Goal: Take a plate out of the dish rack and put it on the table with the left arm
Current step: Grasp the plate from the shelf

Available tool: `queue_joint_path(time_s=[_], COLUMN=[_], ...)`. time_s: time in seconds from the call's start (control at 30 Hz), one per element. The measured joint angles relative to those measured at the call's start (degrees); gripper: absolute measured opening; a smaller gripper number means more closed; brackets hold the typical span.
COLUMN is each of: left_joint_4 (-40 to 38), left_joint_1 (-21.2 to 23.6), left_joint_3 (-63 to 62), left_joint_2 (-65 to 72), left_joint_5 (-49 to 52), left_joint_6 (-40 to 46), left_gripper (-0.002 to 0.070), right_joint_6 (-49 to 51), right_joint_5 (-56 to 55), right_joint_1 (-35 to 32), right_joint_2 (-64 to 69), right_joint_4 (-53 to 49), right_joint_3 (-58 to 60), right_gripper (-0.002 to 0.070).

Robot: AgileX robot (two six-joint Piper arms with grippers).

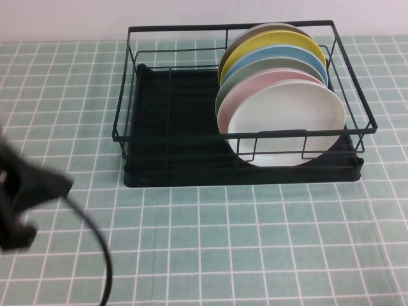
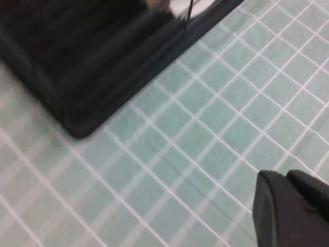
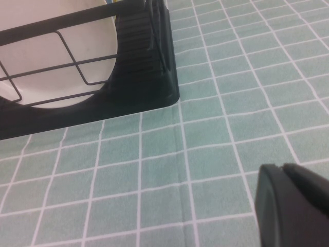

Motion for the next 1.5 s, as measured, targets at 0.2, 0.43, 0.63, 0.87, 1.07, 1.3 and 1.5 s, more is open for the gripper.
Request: queue_joint_path(time_s=[0.2, 0.43, 0.63, 0.87, 1.07, 1.3, 1.5], left_joint_4=[2.39, 4.68, 3.1, 5.46, 6.93, 6.56, 4.45], left_joint_1=[-9.88, -17.49, -18.98, -23.52, -27.05, -27.26, -27.26], left_joint_3=[-13.27, -26.63, -36.28, -41.69, -41.78, -41.92, -41.92], left_joint_2=[15.43, 32.22, 44.44, 53.47, 56.63, 58.06, 60.57], left_joint_5=[-4.95, -12.44, -13.07, -13.34, -18.05, -22.11, -24.03], left_joint_6=[6.32, 7.03, 6.2, 9.25, 9.62, 9.62, 9.72], left_gripper=[-0.0004, -0.0004, 0.0094, 0.0455, 0.0477, 0.0477, 0.0475], right_joint_6=[0.0, 0.0, 0.0, 0.0, 0.0, 0.0, 0.0], right_joint_5=[0.0, 0.0, 0.0, 0.0, 0.0, 0.0, 0.0], right_joint_1=[0.0, 0.0, 0.0, 0.0, 0.0, 0.0, 0.0], right_joint_2=[0.0, 0.0, 0.0, 0.0, 0.0, 0.0, 0.0], right_joint_4=[0.0, 0.0, 0.0, 0.0, 0.0, 0.0, 0.0], right_joint_3=[0.0, 0.0, 0.0, 0.0, 0.0, 0.0, 0.0], right_gripper=[-0.002, -0.002, -0.002, -0.002, -0.002, -0.002, -0.002])
